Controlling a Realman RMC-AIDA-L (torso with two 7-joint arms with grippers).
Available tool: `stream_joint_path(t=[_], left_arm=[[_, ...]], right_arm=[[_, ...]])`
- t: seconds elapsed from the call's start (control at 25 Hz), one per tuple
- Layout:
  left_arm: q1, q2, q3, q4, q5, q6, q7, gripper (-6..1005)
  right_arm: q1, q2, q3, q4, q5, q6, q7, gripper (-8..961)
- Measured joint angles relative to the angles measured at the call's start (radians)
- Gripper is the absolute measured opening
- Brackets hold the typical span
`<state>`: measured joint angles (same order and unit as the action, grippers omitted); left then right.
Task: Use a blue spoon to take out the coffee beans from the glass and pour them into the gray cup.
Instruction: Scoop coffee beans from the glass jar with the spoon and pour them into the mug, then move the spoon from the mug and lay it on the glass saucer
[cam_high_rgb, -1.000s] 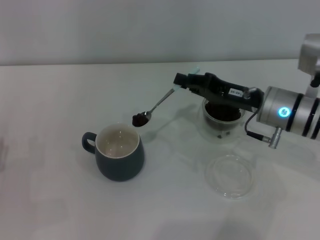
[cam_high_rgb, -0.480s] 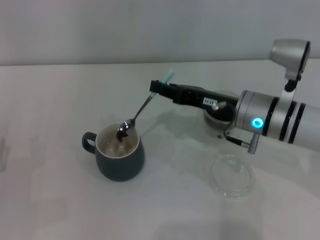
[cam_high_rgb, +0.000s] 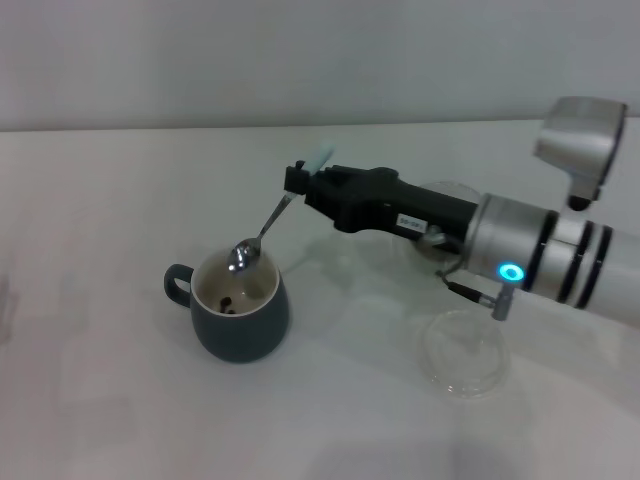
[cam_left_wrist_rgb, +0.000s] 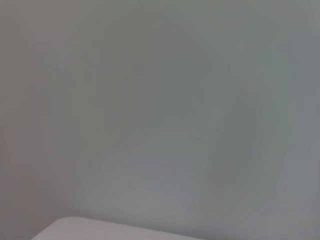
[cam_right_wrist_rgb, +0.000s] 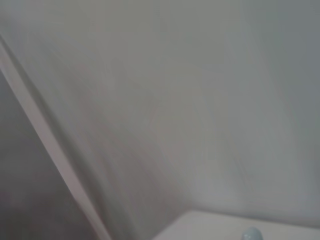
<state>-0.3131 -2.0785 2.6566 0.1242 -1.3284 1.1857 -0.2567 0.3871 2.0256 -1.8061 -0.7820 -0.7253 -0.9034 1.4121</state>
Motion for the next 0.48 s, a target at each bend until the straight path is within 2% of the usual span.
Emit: stream_joint_path(t=[0.12, 0.24, 0.28, 0.36, 0.4, 0.48], left_arm=[[0.0, 0.0, 0.0, 0.0, 0.0, 0.0, 0.0, 761], [0.0, 0.0, -0.002, 0.0, 0.0, -0.001, 0.002, 761], [0.0, 0.0, -0.003, 0.0, -0.001, -0.001, 0.002, 761], [-0.001, 0.0, -0.005, 0.0, -0.002, -0.001, 0.002, 761], [-0.001, 0.0, -0.005, 0.0, -0.002, -0.001, 0.002, 761], [-0.003, 0.001, -0.006, 0.0, -0.004, -0.001, 0.002, 761]], right_arm=[[-0.033, -0.013, 0.052, 0.035, 0.045, -0.106, 0.0, 135], [-0.058, -0.023, 0.175, 0.144, 0.049, -0.286, 0.011, 135], [-0.063, -0.032, 0.235, 0.213, 0.042, -0.38, 0.012, 135], [-0.066, -0.055, 0.314, 0.321, 0.029, -0.513, 0.009, 135], [-0.064, -0.08, 0.356, 0.399, 0.018, -0.594, 0.007, 135], [-0.062, -0.117, 0.383, 0.484, 0.007, -0.67, 0.009, 136]])
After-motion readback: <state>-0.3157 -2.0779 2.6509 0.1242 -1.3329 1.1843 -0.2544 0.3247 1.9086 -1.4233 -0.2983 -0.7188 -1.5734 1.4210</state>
